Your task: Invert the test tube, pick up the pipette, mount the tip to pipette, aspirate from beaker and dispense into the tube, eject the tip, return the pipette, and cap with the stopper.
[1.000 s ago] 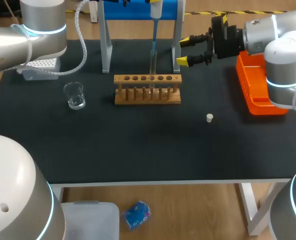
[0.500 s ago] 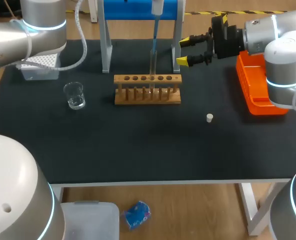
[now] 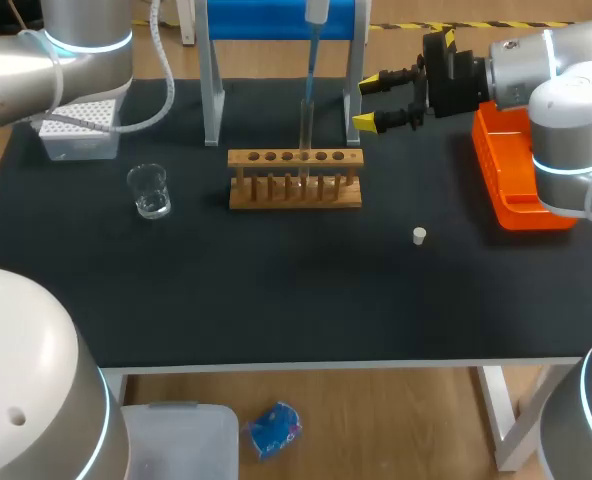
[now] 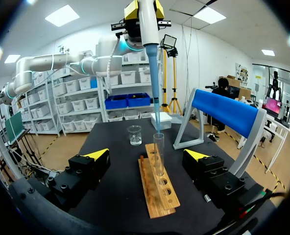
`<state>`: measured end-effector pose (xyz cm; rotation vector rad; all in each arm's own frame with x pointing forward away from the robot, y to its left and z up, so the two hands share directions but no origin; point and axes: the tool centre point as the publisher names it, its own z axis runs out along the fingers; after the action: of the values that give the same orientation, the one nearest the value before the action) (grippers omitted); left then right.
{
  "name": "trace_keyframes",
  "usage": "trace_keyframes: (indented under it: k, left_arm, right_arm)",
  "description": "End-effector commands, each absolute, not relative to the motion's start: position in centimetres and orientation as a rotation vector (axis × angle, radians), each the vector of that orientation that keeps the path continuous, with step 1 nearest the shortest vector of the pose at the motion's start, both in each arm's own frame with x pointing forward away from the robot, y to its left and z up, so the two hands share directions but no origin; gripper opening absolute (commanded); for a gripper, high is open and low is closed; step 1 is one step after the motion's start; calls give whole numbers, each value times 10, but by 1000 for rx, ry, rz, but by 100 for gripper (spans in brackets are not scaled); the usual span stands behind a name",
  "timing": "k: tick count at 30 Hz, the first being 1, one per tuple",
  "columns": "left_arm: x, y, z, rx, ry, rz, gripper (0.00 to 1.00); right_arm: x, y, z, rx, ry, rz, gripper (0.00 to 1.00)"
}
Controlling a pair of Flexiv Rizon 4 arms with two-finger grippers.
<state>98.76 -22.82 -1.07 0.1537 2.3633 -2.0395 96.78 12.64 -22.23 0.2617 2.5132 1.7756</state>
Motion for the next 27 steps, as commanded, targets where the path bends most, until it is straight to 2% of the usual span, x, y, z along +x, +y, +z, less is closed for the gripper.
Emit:
trace_keyframes:
  k: [1, 15, 27]
  left_arm:
    - [987, -229, -4, 162, 2374, -2025, 0]
    - [971, -204, 18, 126, 2378, -1963, 0]
    - [915, -167, 4, 47, 2401, -1984, 0]
  right_arm:
    - [967, 126, -223, 262, 2511, 1776, 100]
    - [967, 126, -223, 262, 2511, 1776, 100]
    - [964, 123, -219, 250, 2509, 1774, 100]
